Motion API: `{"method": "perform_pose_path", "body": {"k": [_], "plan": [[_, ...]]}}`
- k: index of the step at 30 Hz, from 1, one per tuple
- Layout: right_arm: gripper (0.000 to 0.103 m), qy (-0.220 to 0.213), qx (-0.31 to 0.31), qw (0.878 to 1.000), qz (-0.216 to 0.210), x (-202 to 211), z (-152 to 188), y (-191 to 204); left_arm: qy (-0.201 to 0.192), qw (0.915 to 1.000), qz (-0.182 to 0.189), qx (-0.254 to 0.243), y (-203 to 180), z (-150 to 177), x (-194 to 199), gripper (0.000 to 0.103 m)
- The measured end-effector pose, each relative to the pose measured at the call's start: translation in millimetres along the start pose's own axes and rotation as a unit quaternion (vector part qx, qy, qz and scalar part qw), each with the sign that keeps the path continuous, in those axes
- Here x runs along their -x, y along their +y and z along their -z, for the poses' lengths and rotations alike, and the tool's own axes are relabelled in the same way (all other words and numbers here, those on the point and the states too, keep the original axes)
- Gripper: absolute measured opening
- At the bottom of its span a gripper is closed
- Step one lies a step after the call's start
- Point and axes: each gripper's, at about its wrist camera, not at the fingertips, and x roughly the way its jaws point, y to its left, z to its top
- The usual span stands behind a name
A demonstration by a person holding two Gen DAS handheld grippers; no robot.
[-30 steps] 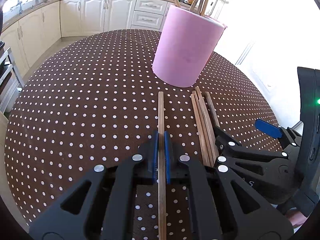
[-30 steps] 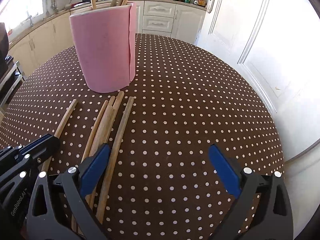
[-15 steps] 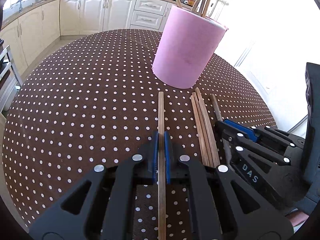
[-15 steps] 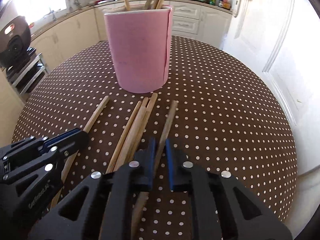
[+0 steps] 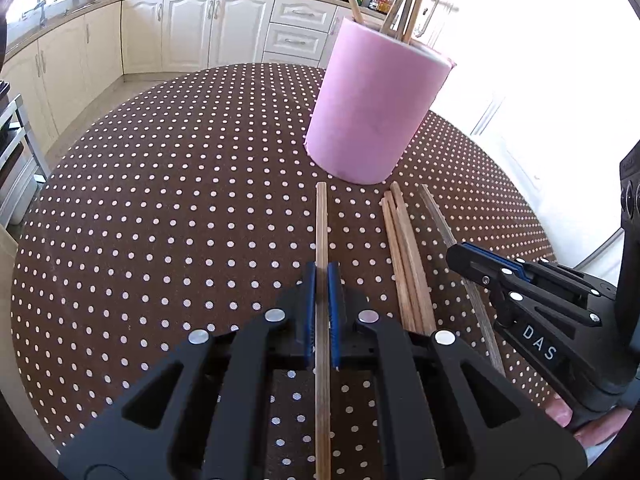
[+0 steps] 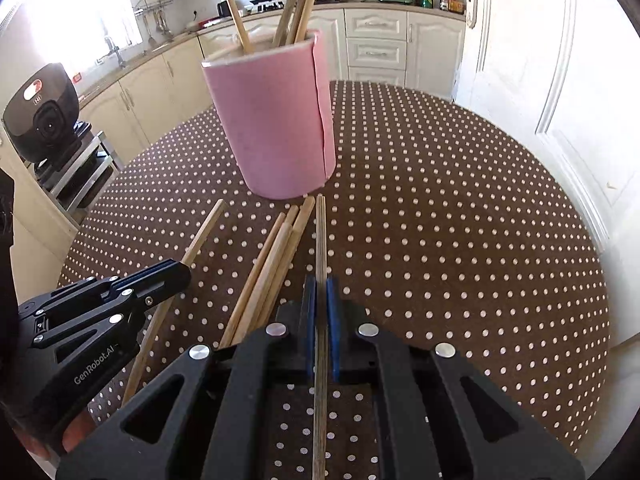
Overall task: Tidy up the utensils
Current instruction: 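Close the right tool on a chopstick while the left tool holds its chopstick, then lift both held chopsticks and carry them over the pink cup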
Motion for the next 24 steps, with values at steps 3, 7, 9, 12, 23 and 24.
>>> {"method": "perform_pose_path", "body": {"k": [3,7,9,12,23,24], "plan": [[0.004,-0.008,-0.006,1.000,-0.004,5,-3,-5,-0.005,1.0000,0.006,0.005,0,-4,6,0.006],[0.004,-0.024,-0.011,1.000,-0.008,14,-4,-6,-0.018,0.9998,0.009,0.005,0,-13,14,0.006],[0.004,-0.034,-0.013,0.999,-0.008,21,-4,-10,-0.025,0.9996,0.008,0.004,-2,-17,18,0.006],[0.004,-0.048,-0.020,0.999,-0.012,30,-6,-15,-0.037,0.9993,0.010,0.006,-4,-21,26,0.006],[0.004,-0.104,-0.037,0.994,-0.020,56,-22,-15,-0.084,0.9964,0.011,-0.004,-22,-36,55,0.006],[0.004,-0.108,-0.037,0.993,-0.022,58,-24,-15,-0.088,0.9960,0.011,-0.006,-25,-38,57,0.006]]}}
